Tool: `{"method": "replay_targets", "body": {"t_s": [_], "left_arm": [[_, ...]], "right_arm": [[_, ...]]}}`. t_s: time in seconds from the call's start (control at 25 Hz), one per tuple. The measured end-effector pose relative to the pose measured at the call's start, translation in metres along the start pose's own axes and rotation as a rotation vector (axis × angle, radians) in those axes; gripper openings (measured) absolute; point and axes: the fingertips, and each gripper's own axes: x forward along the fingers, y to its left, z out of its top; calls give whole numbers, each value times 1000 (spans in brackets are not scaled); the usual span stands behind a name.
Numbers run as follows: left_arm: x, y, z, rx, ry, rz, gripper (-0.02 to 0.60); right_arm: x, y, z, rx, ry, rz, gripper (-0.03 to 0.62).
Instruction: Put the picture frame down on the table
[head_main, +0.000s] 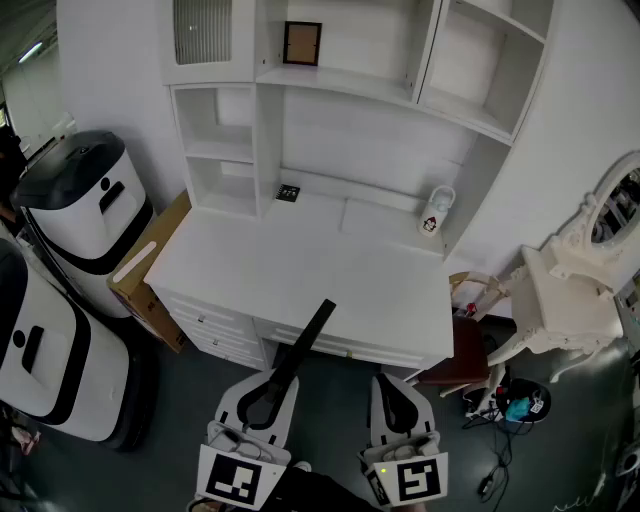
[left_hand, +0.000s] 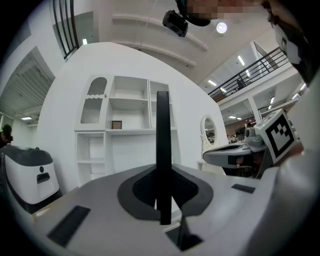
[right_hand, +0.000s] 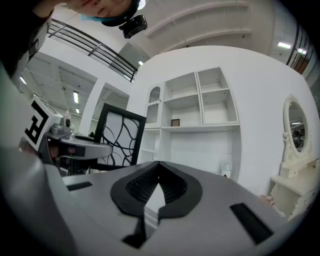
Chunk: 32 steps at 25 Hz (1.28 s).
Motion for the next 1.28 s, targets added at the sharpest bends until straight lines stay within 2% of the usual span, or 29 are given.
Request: {"method": "replay_targets", "body": {"t_s": [0.36,0.52,0.8,1.28], "left_arm": [[0,-1,-4,-7,7,3,31],[-1,1,-5,-13,13,7,31],[-4,6,-4,-5,10,15,31],[-27,61,-10,-6,31,77,31]], "right_arm": [[1,4,-8,-17,19,16,0],[4,7,0,-11,-10,23,0],[8,11,2,-22,-3,36,0],[51,57,10,-2,-6,96,0]]}}
